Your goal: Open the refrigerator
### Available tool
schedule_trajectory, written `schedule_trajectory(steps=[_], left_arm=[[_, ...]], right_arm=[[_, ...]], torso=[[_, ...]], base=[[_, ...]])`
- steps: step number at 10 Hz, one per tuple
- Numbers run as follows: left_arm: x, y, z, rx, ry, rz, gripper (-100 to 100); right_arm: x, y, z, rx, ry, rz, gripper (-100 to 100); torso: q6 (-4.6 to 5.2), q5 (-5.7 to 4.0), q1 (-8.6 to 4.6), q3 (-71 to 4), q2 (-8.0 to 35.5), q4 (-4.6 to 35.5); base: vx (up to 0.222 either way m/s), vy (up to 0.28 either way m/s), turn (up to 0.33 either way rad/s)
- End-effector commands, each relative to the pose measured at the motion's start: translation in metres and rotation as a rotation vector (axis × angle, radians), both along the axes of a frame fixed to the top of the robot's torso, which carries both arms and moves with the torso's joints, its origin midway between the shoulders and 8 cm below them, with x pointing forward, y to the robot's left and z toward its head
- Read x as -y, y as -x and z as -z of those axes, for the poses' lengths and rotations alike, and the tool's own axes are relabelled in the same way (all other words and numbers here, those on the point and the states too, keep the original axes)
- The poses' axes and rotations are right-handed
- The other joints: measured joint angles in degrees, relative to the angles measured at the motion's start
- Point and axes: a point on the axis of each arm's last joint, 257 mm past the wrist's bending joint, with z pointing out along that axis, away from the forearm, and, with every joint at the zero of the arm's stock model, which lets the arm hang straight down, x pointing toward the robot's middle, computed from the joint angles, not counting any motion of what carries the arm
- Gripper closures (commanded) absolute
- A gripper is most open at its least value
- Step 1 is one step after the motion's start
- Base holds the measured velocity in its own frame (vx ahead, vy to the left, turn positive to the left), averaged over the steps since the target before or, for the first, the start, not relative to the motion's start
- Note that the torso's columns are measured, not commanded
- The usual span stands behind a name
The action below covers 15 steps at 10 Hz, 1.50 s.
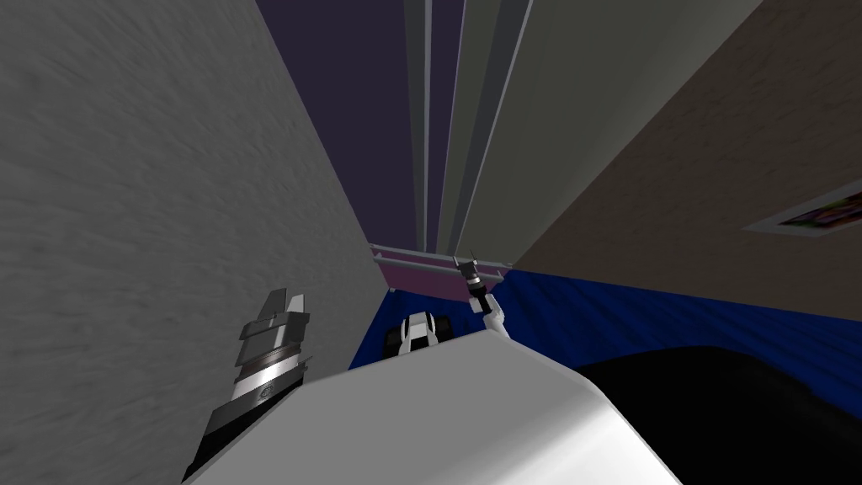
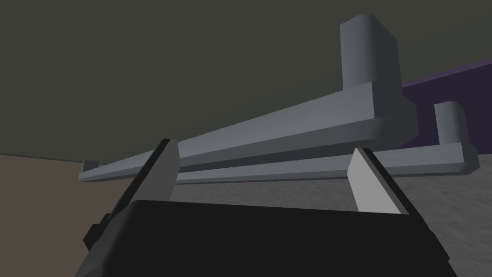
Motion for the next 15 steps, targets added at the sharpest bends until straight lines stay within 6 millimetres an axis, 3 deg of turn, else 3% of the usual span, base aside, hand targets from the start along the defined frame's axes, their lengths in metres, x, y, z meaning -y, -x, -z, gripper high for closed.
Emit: schedule_trajectory(steps=[1, 4, 5, 8, 12, 14, 15], left_arm=[[0.0, 0.0, 0.0, 0.0, 0.0, 0.0, 0], [0.0, 0.0, 0.0, 0.0, 0.0, 0.0, 0], [0.0, 0.0, 0.0, 0.0, 0.0, 0.0, 0], [0.0, 0.0, 0.0, 0.0, 0.0, 0.0, 0], [0.0, 0.0, 0.0, 0.0, 0.0, 0.0, 0], [0.0, 0.0, 0.0, 0.0, 0.0, 0.0, 0], [0.0, 0.0, 0.0, 0.0, 0.0, 0.0, 0]], right_arm=[[-0.012, -0.002, 0.015, -0.007, 0.005, 0.044, -100], [-0.032, -0.002, 0.027, -0.016, -0.038, 0.07, -100], [-0.029, -0.001, 0.025, -0.014, -0.029, 0.065, -100], [0.005, 0.029, 0.022, -0.01, -0.038, 0.118, -100], [0.028, 0.053, 0.021, -0.015, -0.039, 0.152, -100], [0.048, 0.076, 0.017, -0.014, -0.038, 0.181, -100], [0.048, 0.076, 0.016, -0.014, -0.038, 0.181, -100]], torso=[[-0.03, -0.03, -0.04, -0.1, -0.1, -0.1], [0.01, 0.01, 0.0, -0.1, -0.1, 0.0], [0.03, 0.02, 0.01, 0.0, 0.0, 0.0], [0.02, 0.03, 0.04, -0.1, -0.1, 0.0], [-0.08, 0.02, -0.02, -0.1, -0.2, 0.0], [-0.15, 0.12, 0.05, -0.1, -0.2, 0.2], [-0.19, 0.14, 0.07, -0.2, -0.3, 0.2]], base=[[0.024, -0.012, 0.009], [0.019, -0.006, 0.007], [0.011, 0.0, 0.002], [0.069, 0.034, 0.135], [0.051, 0.035, 0.086], [0.051, 0.042, 0.128], [0.053, 0.03, 0.034]])
